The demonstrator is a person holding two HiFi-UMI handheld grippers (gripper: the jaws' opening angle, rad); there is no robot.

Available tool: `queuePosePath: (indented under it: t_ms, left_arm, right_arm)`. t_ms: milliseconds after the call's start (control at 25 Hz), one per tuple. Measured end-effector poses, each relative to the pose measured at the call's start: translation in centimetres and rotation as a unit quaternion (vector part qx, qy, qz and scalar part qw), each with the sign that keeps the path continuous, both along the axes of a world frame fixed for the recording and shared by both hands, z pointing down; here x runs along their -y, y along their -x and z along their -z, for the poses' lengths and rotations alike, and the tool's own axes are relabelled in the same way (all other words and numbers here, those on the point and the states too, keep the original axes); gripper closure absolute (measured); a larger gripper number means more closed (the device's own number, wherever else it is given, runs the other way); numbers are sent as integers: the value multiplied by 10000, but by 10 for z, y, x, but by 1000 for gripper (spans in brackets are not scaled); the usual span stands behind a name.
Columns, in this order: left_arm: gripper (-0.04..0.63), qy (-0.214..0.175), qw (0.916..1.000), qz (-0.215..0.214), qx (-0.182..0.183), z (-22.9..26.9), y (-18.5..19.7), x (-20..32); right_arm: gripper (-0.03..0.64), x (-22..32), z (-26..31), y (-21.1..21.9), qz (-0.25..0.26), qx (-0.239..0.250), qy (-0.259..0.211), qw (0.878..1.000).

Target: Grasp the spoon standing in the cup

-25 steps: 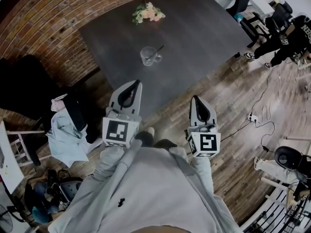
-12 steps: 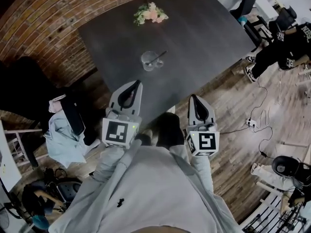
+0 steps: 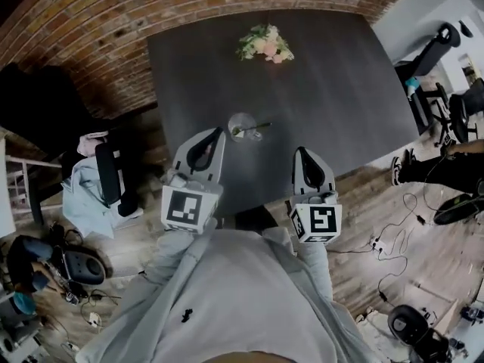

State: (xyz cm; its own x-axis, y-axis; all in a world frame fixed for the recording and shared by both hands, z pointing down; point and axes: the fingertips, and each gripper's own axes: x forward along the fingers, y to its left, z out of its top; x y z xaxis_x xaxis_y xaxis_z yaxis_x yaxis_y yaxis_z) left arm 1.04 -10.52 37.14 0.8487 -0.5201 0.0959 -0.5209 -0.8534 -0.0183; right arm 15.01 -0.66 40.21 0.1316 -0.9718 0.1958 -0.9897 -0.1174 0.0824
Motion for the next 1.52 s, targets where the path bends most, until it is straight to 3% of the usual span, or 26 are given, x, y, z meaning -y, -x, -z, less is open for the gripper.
queuePosePath:
  t_ms: [200, 520, 680, 1040, 1280, 1520]
  left_arm:
    - [577, -35, 9975, 705, 44, 1, -17, 21]
    - [577, -125, 9857, 1671, 182, -2, -28, 35]
    - [577, 17, 9774, 2106, 177, -2, -29, 34]
    - [577, -13, 9715, 2358, 232, 0, -27, 37]
    - [577, -212, 9740, 2241, 246, 5, -23, 46]
    - [577, 9, 9750, 2218, 135, 2, -21, 52]
  right_arm:
    - [601, 46, 1, -28, 772, 62, 4, 9970]
    - [601, 91, -6, -52, 1773, 170, -3, 9840]
    - [601, 101, -9, -57, 2105, 221, -17, 9773]
    - [601, 110, -10, -61, 2301, 338, -30, 9726]
    - [601, 123, -6, -60, 2244, 334, -50, 9739]
    - [601, 132, -3, -53, 2250, 242, -48, 9741]
